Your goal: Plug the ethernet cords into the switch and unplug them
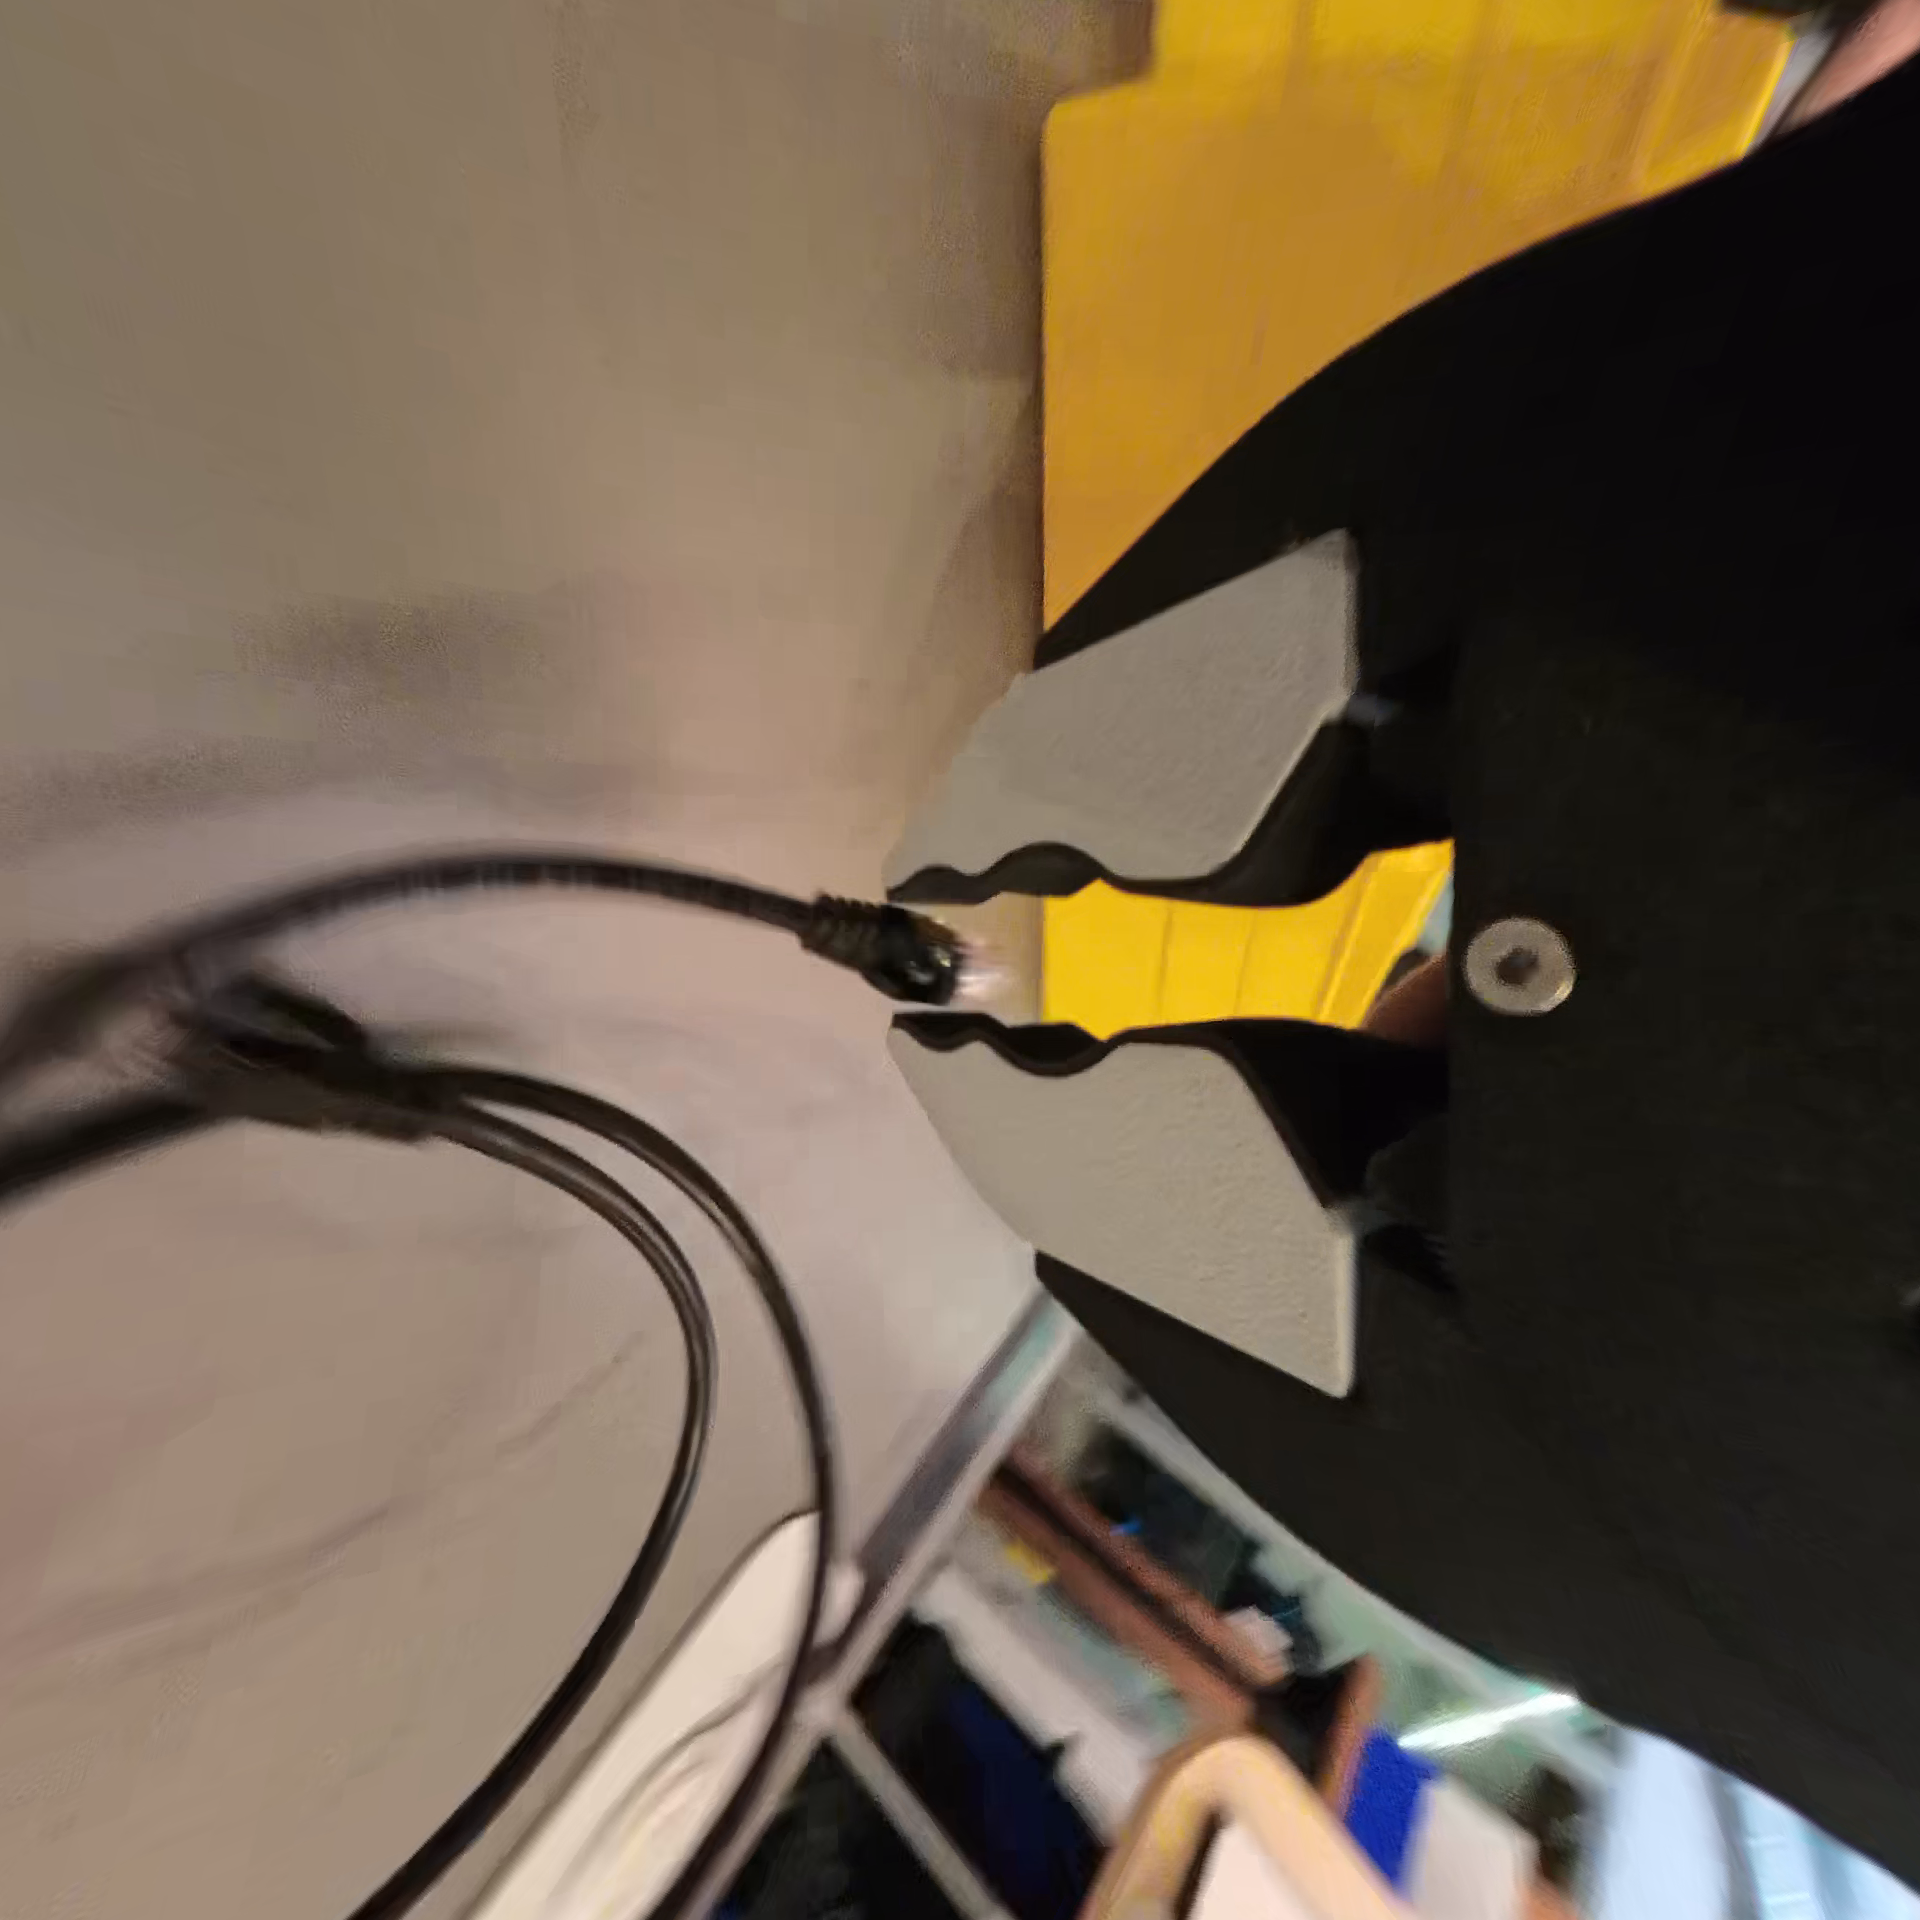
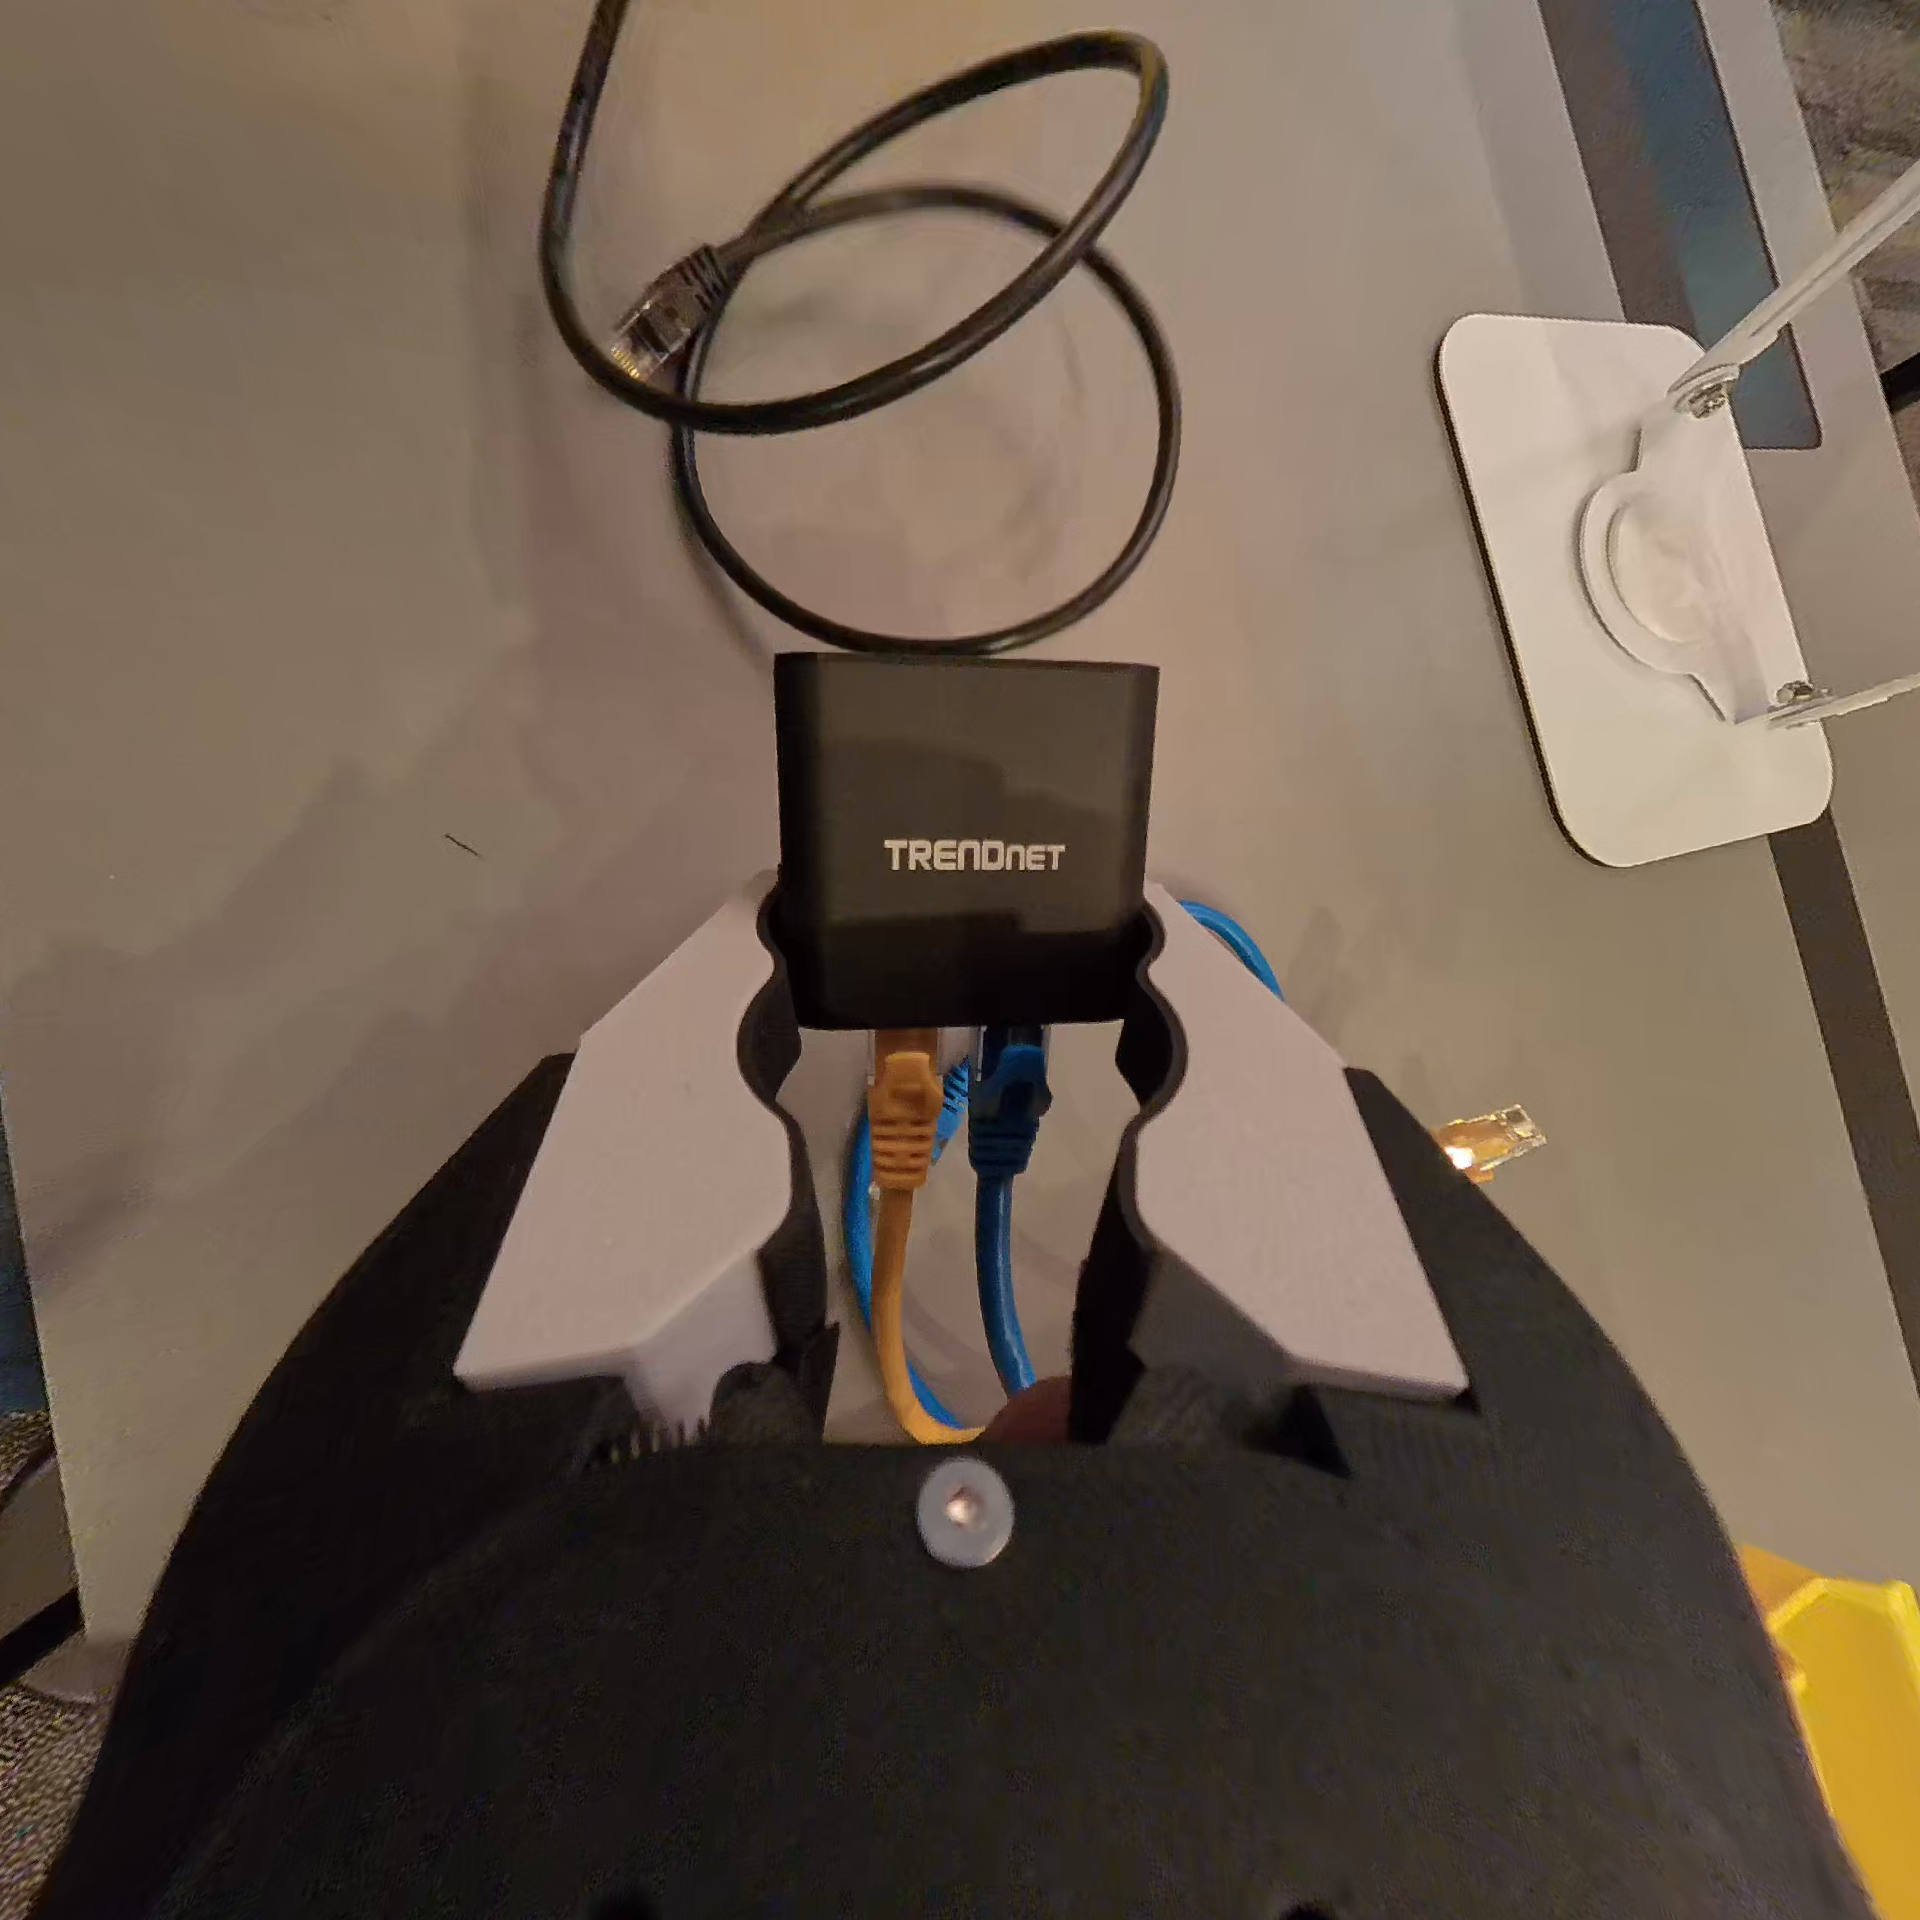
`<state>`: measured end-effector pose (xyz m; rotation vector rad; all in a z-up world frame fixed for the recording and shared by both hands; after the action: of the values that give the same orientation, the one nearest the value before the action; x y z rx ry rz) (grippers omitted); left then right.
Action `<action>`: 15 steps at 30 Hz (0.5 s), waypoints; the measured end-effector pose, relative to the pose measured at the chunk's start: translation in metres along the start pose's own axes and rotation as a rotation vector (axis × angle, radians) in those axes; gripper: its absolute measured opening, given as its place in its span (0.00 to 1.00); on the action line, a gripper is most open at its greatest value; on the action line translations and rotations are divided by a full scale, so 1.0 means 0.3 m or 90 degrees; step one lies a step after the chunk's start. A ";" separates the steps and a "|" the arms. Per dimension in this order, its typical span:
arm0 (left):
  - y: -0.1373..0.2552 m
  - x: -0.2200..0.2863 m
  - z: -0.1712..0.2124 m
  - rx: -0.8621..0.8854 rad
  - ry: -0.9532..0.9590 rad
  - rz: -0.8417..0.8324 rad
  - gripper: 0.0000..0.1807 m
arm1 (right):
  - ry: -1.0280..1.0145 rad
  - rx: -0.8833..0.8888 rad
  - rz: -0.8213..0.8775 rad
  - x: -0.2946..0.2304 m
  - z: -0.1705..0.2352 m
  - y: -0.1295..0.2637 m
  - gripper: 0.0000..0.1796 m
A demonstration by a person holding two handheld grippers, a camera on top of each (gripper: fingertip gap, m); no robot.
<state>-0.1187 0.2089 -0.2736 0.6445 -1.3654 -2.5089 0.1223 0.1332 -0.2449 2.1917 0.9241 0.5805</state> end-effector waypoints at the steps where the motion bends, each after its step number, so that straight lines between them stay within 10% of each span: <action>1: -0.024 -0.020 0.031 -0.044 0.045 -0.007 0.17 | 0.002 -0.002 0.003 0.002 0.001 0.000 0.33; 5: 0.021 -0.027 0.090 -0.018 0.375 0.023 0.27 | 0.002 0.008 0.008 0.002 -0.005 0.006 0.33; 15: 0.086 -0.039 -0.027 0.250 0.983 -0.011 0.19 | 0.007 0.030 -0.002 -0.024 -0.033 -0.004 0.33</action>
<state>-0.1050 0.1934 -0.2526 1.9820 -1.0325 -0.9410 0.1109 0.1325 -0.2399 2.2307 0.9551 0.5751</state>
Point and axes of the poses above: each gripper's, where its closed fingertips meet, y back along the fingers, z out of its underside, x = y × z across the jaws, the point moved 1 cm from there along y, back along the fingers, and after that the axes turned 14 degrees about -y, right-handed, at the moved point
